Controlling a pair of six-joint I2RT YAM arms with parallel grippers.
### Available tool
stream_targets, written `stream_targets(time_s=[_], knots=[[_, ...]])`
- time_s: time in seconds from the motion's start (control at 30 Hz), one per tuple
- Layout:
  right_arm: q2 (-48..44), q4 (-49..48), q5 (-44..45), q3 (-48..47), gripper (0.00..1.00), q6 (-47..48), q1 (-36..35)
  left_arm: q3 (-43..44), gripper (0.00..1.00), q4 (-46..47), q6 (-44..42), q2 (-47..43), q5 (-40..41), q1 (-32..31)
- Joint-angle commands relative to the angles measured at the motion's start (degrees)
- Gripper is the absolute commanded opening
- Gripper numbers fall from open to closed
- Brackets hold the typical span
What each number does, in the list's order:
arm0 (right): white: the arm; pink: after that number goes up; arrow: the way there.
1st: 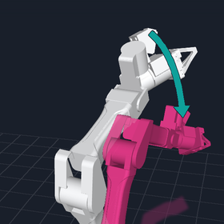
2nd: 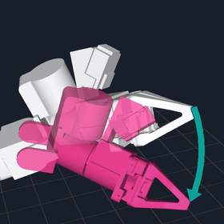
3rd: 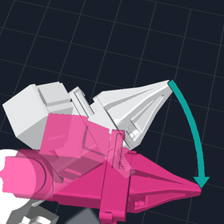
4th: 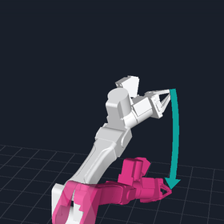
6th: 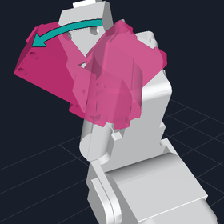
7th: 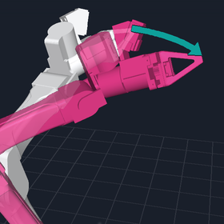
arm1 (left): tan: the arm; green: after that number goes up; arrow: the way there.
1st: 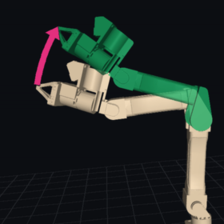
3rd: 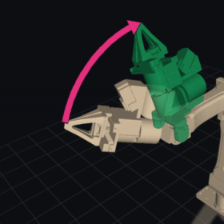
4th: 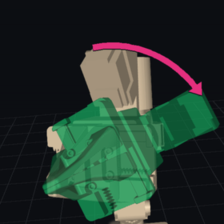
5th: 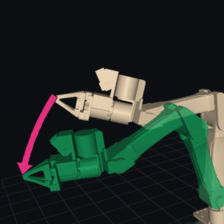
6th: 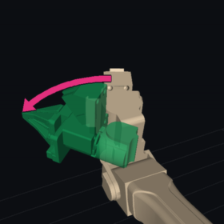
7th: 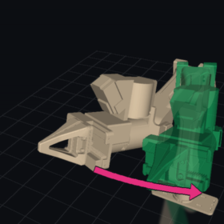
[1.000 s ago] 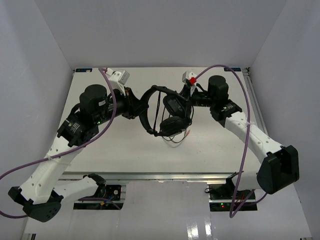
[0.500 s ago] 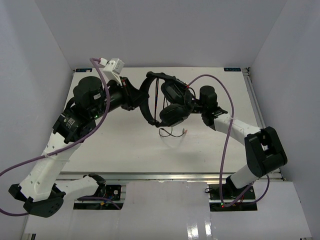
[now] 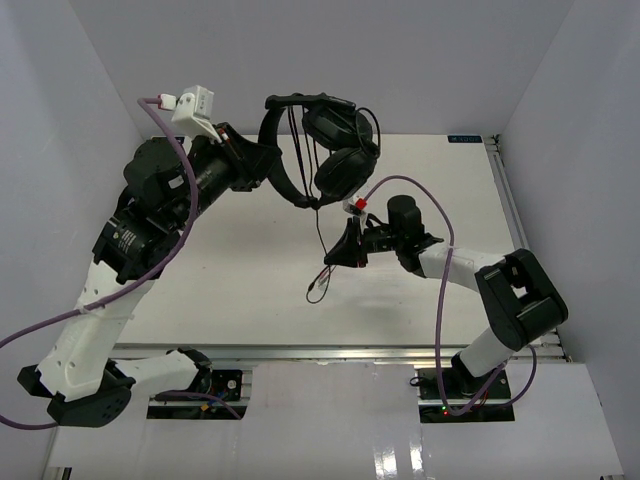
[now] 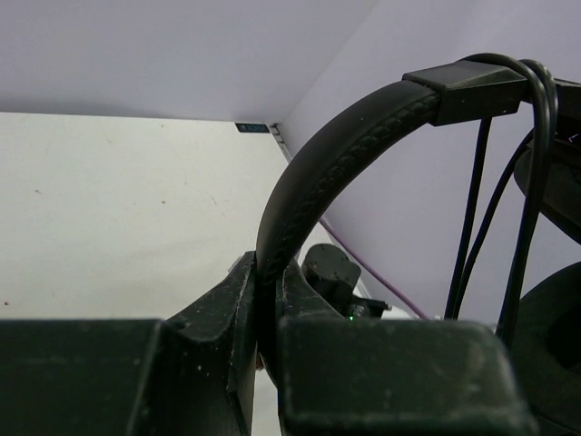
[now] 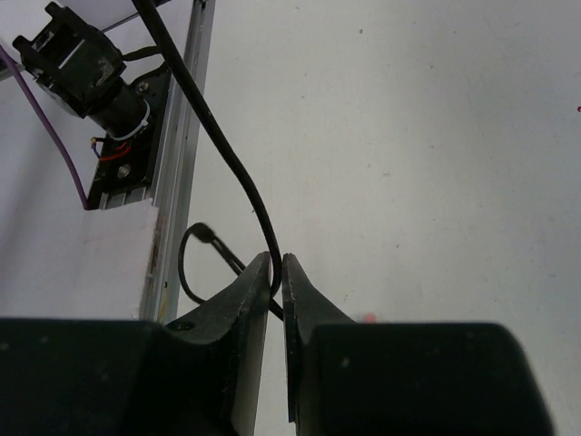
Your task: Wrap the headphones
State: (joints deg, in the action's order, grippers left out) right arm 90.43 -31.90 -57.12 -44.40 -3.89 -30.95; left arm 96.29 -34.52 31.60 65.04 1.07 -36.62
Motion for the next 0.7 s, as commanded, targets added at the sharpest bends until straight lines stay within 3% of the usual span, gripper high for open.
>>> stream_targets(time_s=[0.0,0.3,0.5,0.67], knots=[[-1.6,-1.5,-1.3,1.3,0.13,3.0,-0.4,3.2,0.0,3.3,2.7,-0.8,8.7,-0.3],[-9.6,8.6,0.9,0.9,0.08,11.7,-0.4,1.5,0.0,3.7,3.2,-2.0,15.4,-0.3],[-17.3,24.1,4.1,-1.1,0.08,25.0,-0.8,-0.8,0.0,3.5,4.5,-2.9,22.4,-0.3],[-22.6,44.5,9.8,-7.8,0.08,41.6,-3.1,-2.2,0.0,5.2,3.7,-2.4,30.5,-0.3]])
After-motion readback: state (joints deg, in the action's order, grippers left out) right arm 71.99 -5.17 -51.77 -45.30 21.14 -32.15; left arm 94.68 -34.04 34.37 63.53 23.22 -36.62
